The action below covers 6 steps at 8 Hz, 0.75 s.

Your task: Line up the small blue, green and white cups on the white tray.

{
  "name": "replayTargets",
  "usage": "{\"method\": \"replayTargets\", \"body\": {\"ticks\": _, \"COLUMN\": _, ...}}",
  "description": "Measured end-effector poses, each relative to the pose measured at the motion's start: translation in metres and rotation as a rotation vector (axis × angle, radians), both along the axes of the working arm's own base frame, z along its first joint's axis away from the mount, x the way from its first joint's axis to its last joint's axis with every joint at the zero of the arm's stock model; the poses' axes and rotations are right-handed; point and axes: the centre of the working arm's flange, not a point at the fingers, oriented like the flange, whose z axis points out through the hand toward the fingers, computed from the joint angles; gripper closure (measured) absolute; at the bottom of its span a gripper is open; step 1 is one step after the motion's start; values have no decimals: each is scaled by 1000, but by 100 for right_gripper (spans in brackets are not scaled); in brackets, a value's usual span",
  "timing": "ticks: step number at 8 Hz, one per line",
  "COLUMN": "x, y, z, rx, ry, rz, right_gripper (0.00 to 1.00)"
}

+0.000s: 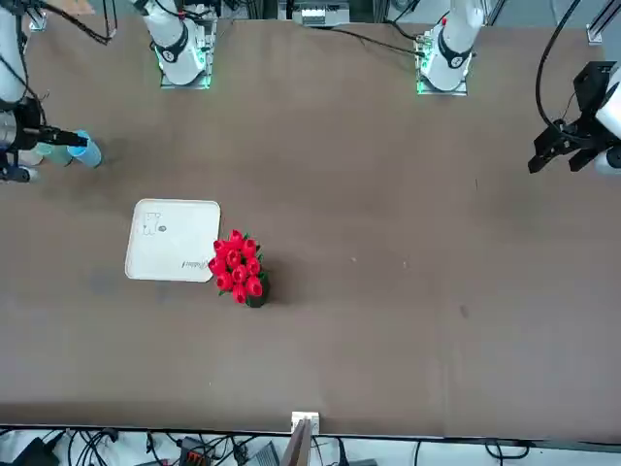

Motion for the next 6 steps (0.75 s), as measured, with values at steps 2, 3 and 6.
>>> {"method": "replayTargets", "body": {"ticks": 2, "x": -41, "y": -25, "z": -53, "rx": 11, "ry": -28, "rz": -25, "right_gripper": 0}}
{"method": "replayTargets", "body": {"ticks": 3, "x": -54, "y": -30, "z": -68, "rx": 8, "ry": -36, "rz": -25, "right_gripper": 0}}
{"method": "replayTargets", "body": {"ticks": 6, "x": -76, "y": -43, "z": -93, "rx": -14, "ry": -110, "rz": -22, "right_gripper": 0}}
